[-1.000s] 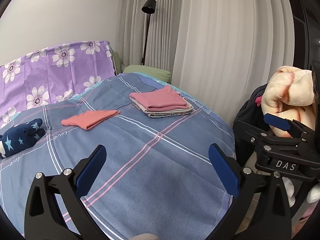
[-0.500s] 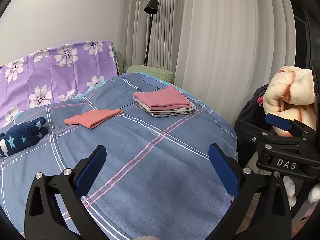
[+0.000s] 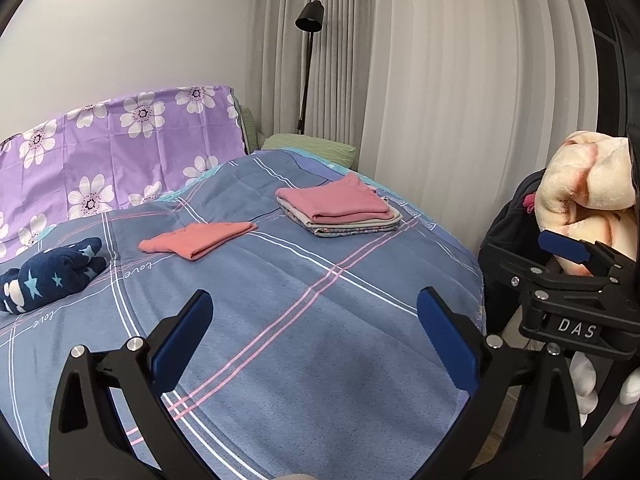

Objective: Fold small clothes

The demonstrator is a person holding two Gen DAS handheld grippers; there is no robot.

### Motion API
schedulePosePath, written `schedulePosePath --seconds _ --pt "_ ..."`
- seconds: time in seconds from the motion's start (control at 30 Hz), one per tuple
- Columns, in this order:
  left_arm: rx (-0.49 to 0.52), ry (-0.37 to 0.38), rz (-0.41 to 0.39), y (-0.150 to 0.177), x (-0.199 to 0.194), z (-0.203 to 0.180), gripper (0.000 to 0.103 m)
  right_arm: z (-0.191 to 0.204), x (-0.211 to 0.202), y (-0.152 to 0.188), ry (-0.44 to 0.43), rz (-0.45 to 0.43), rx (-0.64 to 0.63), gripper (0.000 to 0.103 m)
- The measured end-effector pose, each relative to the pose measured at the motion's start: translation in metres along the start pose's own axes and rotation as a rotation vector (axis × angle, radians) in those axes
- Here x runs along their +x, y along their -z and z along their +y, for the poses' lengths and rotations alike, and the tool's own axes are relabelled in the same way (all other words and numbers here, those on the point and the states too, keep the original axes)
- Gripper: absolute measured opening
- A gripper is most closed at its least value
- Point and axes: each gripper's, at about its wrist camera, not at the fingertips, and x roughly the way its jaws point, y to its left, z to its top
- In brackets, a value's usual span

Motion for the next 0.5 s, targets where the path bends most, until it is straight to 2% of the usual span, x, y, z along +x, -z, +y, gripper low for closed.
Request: schedulePosePath --seconds 0.5 --pt "0.005 -0.008 0.004 0.0006 -0.0023 0.0005 0.102 -0.0036 0.0020 0.0031 0.004 0.005 0.000 0.101"
